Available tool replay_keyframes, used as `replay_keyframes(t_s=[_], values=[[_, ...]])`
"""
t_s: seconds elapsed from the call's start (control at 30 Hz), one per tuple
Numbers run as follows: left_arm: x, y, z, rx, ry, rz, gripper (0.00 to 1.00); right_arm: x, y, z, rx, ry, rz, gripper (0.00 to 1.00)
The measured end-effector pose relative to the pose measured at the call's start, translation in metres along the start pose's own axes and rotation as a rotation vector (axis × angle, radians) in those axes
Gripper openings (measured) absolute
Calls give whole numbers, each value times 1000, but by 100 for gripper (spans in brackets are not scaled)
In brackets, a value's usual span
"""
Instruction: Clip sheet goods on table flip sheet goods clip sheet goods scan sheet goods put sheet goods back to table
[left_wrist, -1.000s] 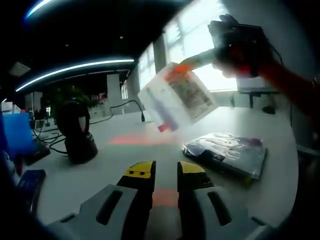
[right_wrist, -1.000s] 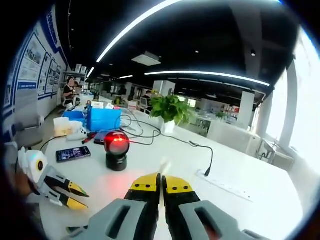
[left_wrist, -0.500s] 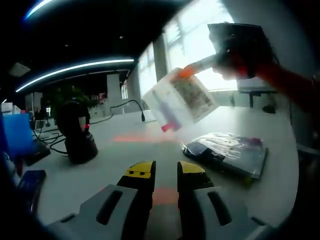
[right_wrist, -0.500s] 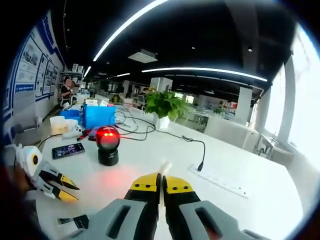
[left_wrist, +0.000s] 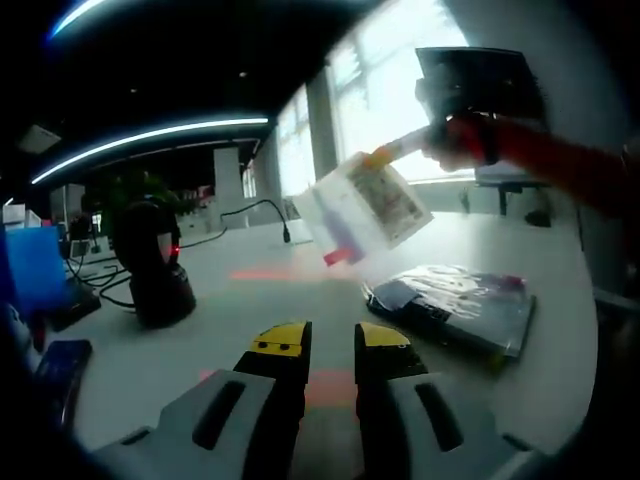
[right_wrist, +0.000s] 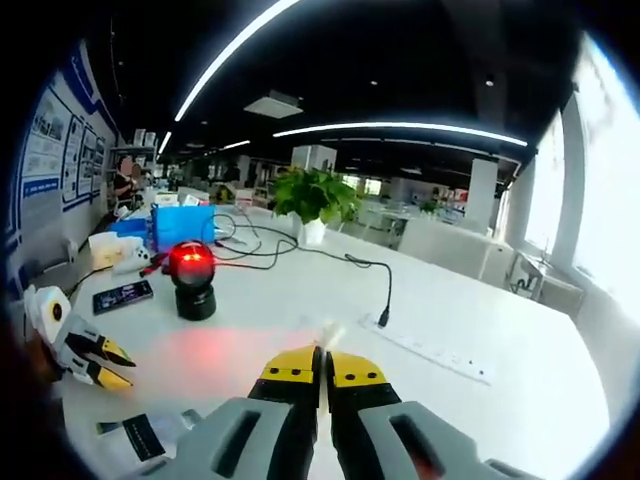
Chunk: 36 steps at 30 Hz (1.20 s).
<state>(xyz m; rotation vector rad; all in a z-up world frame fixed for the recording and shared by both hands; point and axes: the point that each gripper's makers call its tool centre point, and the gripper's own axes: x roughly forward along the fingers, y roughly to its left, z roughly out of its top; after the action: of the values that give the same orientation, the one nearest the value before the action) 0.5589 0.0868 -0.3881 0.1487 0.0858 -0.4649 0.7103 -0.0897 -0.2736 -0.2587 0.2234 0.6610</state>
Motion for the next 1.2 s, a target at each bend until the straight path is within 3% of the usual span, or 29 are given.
replay_keyframes(t_s=[0.37, 0.77, 1.2], values=[[0, 0, 0, -1, 0, 0, 11, 10, -8, -19, 5, 44, -21, 0], [0, 0, 0, -4, 0, 0, 11, 31, -23, -45, 73, 93, -36, 0], [0, 0, 0, 0, 1, 2, 11, 50, -14, -67, 92, 124, -2, 0]])
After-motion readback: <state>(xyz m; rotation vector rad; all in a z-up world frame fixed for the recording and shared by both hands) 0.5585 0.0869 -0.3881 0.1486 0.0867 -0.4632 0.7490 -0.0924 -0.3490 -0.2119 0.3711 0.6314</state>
